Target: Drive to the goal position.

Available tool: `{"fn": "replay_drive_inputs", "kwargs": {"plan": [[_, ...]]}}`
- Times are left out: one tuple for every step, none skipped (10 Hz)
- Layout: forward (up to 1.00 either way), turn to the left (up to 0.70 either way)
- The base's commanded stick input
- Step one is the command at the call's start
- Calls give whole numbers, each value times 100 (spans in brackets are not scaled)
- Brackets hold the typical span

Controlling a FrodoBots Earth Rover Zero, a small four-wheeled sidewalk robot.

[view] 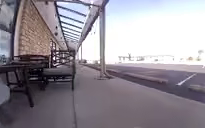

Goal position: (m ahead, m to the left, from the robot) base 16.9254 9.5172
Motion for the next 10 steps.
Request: {"fn": "replay_drive_inputs", "kwargs": {"plan": [[70, 0], [70, 0], [70, 7], [70, 27], [70, 27], [70, 27], [70, 27], [70, 27], [70, 27], [70, 27]]}}
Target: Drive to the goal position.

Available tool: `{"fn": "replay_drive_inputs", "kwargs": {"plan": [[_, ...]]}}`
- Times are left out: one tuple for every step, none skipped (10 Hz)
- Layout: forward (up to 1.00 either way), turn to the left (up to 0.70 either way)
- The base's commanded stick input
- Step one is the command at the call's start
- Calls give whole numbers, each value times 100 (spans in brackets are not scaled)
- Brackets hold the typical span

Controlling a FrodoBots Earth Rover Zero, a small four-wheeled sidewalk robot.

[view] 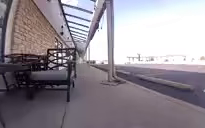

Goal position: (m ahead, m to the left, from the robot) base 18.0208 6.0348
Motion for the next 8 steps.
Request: {"fn": "replay_drive_inputs", "kwargs": {"plan": [[70, 27], [70, 11], [70, 0], [70, 0], [70, 0], [70, 0], [70, 0], [70, 0]]}}
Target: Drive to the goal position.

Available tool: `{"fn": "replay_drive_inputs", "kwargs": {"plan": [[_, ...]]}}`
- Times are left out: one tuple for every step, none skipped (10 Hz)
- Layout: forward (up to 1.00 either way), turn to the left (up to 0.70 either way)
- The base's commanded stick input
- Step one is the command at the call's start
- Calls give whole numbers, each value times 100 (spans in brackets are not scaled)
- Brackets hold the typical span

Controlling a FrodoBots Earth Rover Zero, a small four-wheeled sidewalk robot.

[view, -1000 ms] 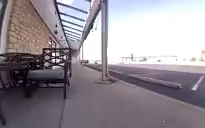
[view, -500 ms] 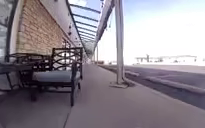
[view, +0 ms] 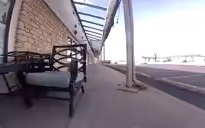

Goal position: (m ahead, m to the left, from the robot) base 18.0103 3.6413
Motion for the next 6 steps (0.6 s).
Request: {"fn": "replay_drive_inputs", "kwargs": {"plan": [[70, 0], [70, 0], [70, 0], [70, 0], [70, 0], [70, 0]]}}
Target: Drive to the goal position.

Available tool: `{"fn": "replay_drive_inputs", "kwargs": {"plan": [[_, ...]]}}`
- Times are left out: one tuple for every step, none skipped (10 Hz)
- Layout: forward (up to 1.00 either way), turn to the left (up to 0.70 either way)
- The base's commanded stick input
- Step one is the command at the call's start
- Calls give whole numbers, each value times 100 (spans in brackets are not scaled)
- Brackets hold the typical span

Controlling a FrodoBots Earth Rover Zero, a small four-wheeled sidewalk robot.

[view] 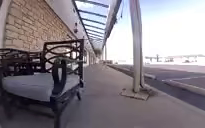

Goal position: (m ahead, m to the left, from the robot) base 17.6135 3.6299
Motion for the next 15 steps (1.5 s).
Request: {"fn": "replay_drive_inputs", "kwargs": {"plan": [[70, 0], [70, 0], [70, 0], [70, 0], [70, 0], [70, 0], [70, 0], [70, 0], [70, 0], [70, 0], [70, 0], [70, 0], [70, 0], [70, 0], [70, 0]]}}
